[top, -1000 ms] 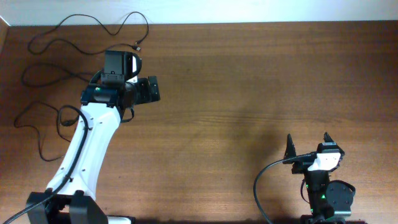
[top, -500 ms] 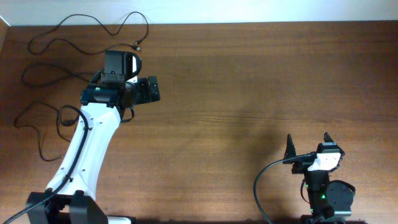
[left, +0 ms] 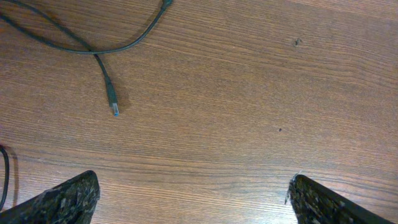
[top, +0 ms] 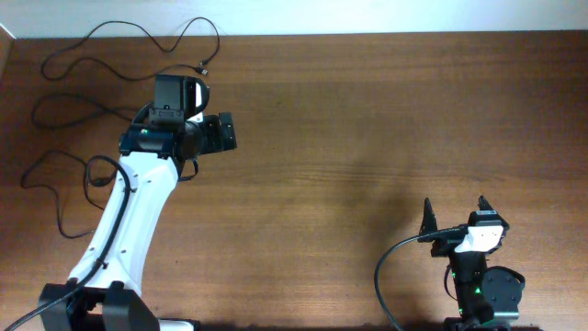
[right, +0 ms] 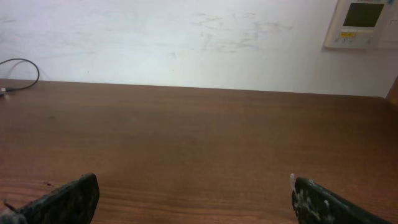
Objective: Untangle cables
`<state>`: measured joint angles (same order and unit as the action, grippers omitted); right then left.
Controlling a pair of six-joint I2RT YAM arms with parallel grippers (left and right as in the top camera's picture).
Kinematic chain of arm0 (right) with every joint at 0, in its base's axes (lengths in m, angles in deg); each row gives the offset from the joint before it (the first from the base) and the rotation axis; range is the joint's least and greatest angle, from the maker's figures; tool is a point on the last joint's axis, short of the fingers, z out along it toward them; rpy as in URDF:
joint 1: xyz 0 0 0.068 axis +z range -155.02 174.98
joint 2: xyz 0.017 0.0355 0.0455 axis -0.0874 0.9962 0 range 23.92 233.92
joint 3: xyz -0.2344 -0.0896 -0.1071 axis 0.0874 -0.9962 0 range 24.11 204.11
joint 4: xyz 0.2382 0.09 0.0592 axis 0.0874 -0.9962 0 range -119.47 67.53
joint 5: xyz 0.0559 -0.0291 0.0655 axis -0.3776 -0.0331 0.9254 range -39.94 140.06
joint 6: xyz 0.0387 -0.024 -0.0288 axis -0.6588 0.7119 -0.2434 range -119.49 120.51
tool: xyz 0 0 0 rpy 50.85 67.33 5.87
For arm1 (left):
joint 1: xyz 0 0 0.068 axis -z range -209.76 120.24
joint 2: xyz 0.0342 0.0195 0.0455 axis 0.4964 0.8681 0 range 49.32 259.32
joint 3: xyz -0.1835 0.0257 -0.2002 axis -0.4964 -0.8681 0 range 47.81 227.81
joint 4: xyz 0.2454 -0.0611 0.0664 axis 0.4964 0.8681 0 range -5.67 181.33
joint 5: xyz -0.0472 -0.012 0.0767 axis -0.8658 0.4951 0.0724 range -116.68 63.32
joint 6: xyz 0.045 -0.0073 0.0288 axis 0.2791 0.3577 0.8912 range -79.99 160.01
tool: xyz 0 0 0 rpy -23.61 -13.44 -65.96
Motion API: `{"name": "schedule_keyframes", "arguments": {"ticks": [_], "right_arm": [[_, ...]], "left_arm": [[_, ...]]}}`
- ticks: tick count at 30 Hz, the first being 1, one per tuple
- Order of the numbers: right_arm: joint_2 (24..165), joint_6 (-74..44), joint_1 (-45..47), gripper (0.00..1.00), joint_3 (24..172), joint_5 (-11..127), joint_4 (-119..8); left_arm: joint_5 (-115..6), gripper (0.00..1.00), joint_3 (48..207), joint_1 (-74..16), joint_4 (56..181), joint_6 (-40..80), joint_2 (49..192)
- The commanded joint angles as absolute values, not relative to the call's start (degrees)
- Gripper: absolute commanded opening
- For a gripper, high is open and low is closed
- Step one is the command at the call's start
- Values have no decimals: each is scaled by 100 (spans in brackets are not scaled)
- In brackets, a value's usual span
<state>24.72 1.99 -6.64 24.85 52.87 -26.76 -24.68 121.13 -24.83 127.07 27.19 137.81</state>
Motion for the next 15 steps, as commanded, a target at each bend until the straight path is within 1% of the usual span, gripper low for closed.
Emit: {"name": "schedule_keyframes", "arguments": {"ticks": [1, 7, 12, 15], "right_arm": [[2413, 177, -693, 98, 2443, 5215, -2696], [2413, 177, -693, 98, 2443, 5215, -2696], [2413, 177, -693, 98, 2443, 5215, -2696], [2413, 177, -693, 98, 2443, 5215, -2696]], "left_arm": [[-2405, 99, 12200, -2477, 12705, 2815, 13663], [-2389, 99, 12200, -2479, 12727, 2813, 13663], [-2387, 99, 12165, -2477, 13448, 2813, 13365], [-2387, 99, 11914, -2477, 13416, 2813, 13042]]}}
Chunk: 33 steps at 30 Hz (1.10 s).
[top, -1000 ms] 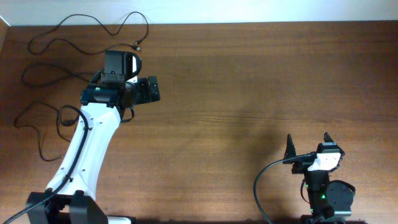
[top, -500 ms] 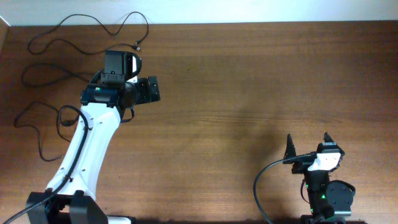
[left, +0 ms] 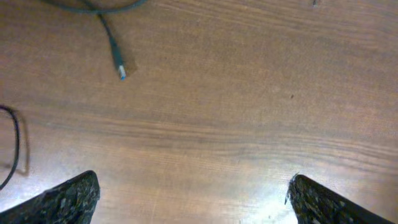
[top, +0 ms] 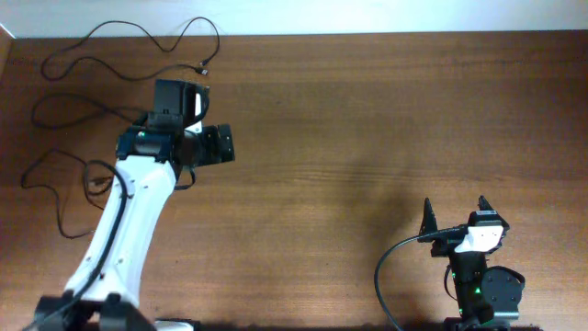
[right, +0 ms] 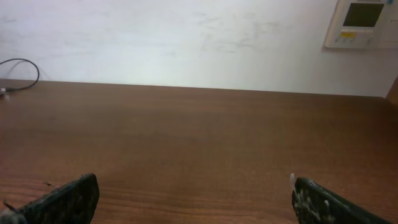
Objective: Untangle cables
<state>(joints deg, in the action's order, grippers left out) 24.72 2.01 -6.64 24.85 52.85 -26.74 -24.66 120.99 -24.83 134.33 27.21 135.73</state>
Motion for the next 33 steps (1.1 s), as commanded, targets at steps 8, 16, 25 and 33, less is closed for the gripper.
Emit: {"name": "schedule_keyframes", "arguments": {"ticks": [8, 16, 25, 33], "right_arm": [[2413, 177, -693, 98, 2443, 5215, -2696], [2413, 177, -693, 98, 2443, 5217, -2696], [2413, 177, -693, 98, 2443, 5215, -2696], [2413, 177, -693, 98, 2443, 5215, -2694]], "left_arm": [[-2387, 99, 10432, -2477, 13433, 2813, 11007], [-2278, 99, 10128, -2477, 14078, 3099, 9241], [-2278, 99, 9291, -2479, 14078, 4050, 7739], [-2282, 99, 8841, -2922, 14058, 4050, 6754]]}}
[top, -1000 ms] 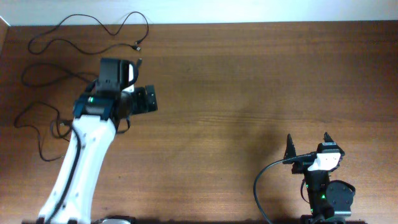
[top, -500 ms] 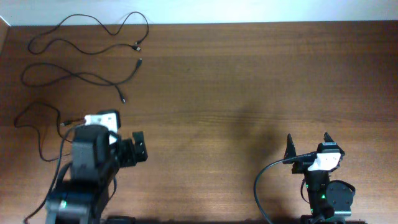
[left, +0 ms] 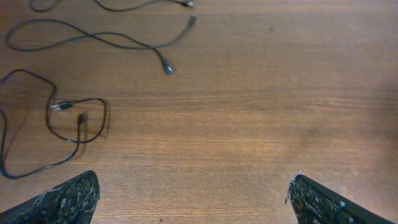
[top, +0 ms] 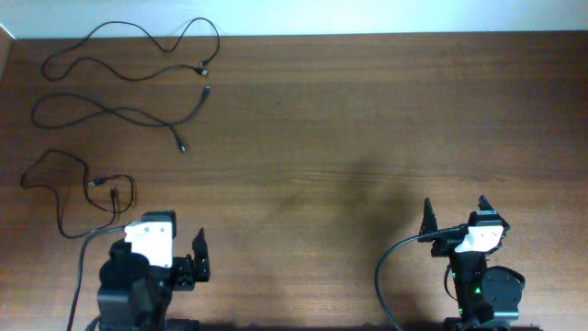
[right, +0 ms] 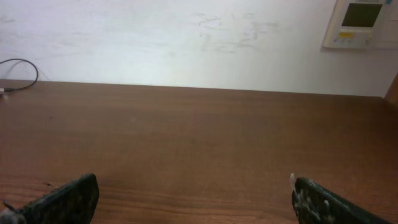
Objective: Untangle cables
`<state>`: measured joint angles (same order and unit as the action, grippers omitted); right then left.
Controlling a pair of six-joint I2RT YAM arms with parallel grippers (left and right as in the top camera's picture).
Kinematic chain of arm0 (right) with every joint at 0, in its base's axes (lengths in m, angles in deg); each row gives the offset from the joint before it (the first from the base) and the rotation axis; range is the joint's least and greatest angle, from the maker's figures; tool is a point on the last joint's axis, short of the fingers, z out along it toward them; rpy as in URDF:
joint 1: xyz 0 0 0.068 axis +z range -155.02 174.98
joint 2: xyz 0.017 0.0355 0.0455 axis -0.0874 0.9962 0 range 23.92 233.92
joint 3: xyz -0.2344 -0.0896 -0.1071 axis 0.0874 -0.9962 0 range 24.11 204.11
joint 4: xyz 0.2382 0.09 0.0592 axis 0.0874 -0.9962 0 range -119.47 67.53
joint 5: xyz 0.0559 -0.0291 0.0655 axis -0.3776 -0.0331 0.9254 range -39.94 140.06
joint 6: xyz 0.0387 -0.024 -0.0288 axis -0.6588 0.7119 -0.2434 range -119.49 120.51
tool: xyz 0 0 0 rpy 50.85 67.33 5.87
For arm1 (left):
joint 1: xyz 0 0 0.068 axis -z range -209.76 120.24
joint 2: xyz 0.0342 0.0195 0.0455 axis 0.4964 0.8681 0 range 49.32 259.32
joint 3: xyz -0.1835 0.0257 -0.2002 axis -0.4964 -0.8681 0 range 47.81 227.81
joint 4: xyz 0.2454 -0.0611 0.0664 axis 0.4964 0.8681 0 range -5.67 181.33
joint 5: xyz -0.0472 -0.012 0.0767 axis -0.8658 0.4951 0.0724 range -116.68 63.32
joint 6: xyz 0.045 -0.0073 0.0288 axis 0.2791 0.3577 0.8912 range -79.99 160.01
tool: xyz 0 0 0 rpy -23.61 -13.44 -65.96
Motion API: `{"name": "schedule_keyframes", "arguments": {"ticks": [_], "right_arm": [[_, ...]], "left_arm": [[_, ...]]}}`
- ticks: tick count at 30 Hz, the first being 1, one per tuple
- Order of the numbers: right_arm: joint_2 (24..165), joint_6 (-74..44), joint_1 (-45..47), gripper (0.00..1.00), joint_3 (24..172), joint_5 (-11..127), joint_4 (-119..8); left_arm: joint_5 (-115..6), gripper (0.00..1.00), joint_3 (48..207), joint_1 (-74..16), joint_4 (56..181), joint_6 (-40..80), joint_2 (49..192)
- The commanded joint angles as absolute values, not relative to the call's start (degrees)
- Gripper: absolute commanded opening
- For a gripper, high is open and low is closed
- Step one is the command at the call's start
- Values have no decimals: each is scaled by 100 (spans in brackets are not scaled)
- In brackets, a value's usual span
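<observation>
Three thin black cables lie apart on the left of the wooden table [top: 349,110]. The top cable [top: 204,67] snakes along the back edge. The middle cable [top: 183,145] runs below it, its plug [left: 166,68] lying free. The bottom cable [left: 104,118] curls into a small loop near the left edge. My left gripper [left: 193,183] is open and empty at the front left, well short of the cables. At the front right my right gripper [top: 455,216] is also open with nothing between its fingers [right: 74,196].
A white wall [right: 186,37] with a thermostat panel [right: 360,22] stands behind the table's back edge. The end of a cable [right: 22,65] shows at the far left of the right wrist view. Black arm cabling [top: 390,276] loops beside the right arm's base.
My left arm was stretched out over the upper left of the table beside the cables. Now it is drawn back to the front left edge, still open. The right arm has not moved.
My left gripper hung open over the table by the middle cable's plug, holding nothing. A moment later it sat slightly farther from that plug. Now the arm is folded at the front edge, and all three cables lie uncovered and separate. The right arm stayed still.
</observation>
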<state>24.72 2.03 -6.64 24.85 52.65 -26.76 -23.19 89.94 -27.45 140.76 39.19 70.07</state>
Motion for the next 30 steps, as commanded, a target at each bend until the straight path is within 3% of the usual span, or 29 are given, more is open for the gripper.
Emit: {"name": "schedule_keyframes", "arguments": {"ticks": [1, 9, 22, 30], "right_arm": [[2413, 177, -693, 98, 2443, 5215, -2696], [2413, 177, -693, 98, 2443, 5215, -2696], [2413, 177, -693, 98, 2443, 5215, -2696], [2413, 177, -693, 98, 2443, 5215, -2696]], "left_arm": [[-2280, 99, 8790, -2964, 14058, 4054, 6679], [-2335, 99, 8305, -3043, 13665, 4209, 6236], [-3189, 99, 6463, -3043, 11062, 4223, 5143], [-3207, 99, 6237, -3040, 10795, 4223, 4964]]}}
